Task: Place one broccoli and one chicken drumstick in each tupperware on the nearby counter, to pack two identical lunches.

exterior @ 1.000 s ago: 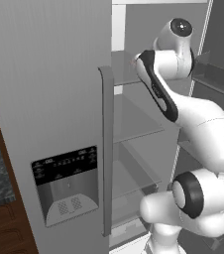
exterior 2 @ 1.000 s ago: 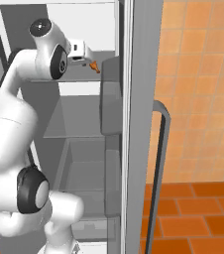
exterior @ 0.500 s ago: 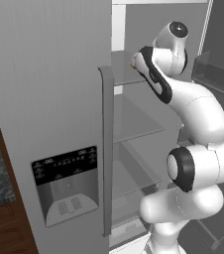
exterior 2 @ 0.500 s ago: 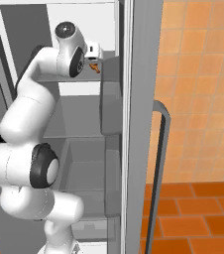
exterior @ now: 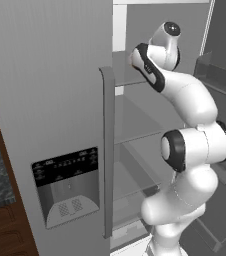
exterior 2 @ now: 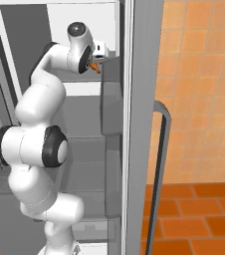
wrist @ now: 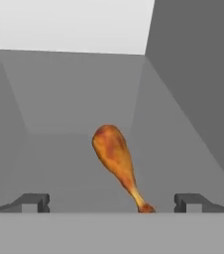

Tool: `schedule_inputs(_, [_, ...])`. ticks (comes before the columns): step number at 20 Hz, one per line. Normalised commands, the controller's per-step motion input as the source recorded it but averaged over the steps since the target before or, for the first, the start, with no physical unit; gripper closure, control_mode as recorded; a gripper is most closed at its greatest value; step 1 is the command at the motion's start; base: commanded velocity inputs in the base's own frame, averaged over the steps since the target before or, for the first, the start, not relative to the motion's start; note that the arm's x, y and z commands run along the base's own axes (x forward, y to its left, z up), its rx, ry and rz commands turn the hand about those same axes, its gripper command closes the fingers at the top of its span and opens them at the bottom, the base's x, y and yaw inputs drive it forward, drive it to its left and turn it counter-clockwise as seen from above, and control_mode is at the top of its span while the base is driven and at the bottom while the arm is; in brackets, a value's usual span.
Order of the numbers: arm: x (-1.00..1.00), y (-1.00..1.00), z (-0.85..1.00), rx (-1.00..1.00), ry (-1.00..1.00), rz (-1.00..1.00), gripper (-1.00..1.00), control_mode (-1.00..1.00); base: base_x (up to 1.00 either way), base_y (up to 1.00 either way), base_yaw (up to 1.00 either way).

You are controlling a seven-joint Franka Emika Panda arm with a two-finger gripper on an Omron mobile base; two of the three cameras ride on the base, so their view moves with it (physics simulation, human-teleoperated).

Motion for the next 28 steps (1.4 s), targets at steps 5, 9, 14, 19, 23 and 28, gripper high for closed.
schedule_inputs(5, [0.77,0.0,-0.13,0.0,0.01,0.01,-1.0,-1.0,0.0,0.0,0.0])
schedule_inputs(9, [0.42,0.0,-0.07,0.0,0.09,0.09,-1.0,-1.0,0.0,0.0,0.0])
schedule_inputs(14, [-0.38,0.0,-0.11,0.0,0.11,0.09,-1.0,-1.0,0.0,0.0,0.0])
schedule_inputs(19, [0.0,0.0,-0.26,0.0,0.03,0.04,-1.0,-1.0,0.0,0.0,0.0])
schedule_inputs(23, [0.46,0.0,-0.04,0.0,-0.01,0.0,-1.0,-1.0,0.0,0.0,0.0])
schedule_inputs(28, [0.18,0.08,-0.13,0.0,0.02,0.0,-1.0,-1.0,0.0,0.0,0.0])
